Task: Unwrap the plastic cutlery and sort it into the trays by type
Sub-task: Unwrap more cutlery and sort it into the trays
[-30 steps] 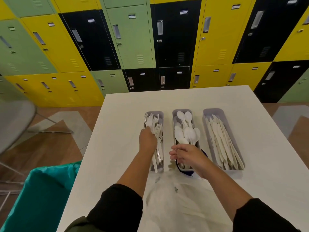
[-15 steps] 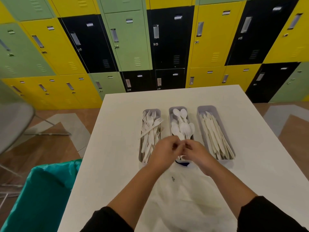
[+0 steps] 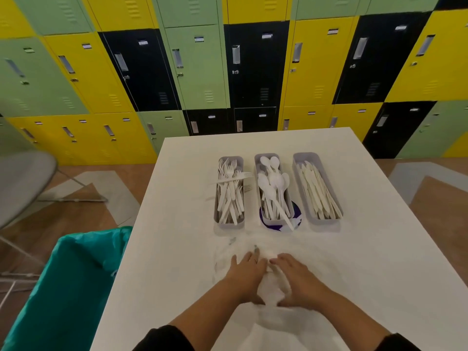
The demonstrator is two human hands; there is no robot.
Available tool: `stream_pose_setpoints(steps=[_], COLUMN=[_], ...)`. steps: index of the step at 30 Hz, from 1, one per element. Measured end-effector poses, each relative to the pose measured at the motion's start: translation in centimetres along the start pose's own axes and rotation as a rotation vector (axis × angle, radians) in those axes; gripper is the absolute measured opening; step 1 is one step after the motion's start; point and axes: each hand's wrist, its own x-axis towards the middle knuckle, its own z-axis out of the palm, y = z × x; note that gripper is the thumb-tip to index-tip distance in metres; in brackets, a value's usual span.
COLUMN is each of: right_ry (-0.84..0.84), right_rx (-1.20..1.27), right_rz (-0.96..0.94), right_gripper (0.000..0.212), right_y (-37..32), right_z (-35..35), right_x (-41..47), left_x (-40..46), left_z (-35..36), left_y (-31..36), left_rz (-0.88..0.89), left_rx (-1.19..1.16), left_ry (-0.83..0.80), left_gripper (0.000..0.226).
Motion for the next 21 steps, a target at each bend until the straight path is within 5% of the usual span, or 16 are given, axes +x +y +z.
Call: stream_pose_setpoints(steps=[3,6,12,16,21], right_ry=[-0.023,-0.036,-0.111,-0.014,0.004], right_rx=[0.100,0.228,-0.007,-0.003,0.063], right_rz=[0.082,0.168,0.081,0.129,0.173], right_gripper=[0.092,0.075,0.074,0.063,0.041], right_y=[0.7,1.0,1.8,3.5,3.7], right_z=[1.9,2.9,1.9,0.8,1.0], right_x=[-0.8,-1.5,-2.9,-3.3,-3.2], left_x=[-0.6,-1.2,-1.8,-1.8,-1.3], left_z=[1.2,1.7,2.0,1.9,0.9], left_y=[-0.5,-0.8,-1.5,-1.9,-0.9], left_rz=[-0.044,-0.086,-0.089,-0.029,-0.040], left_rx=[0.028,-0.014,-0.047,-0.053,-0.349], left_ry=[-0.014,-0.027,-0.021,0.041,0.175], left_gripper=[0.103,0.088,0.092,0.092,0.041])
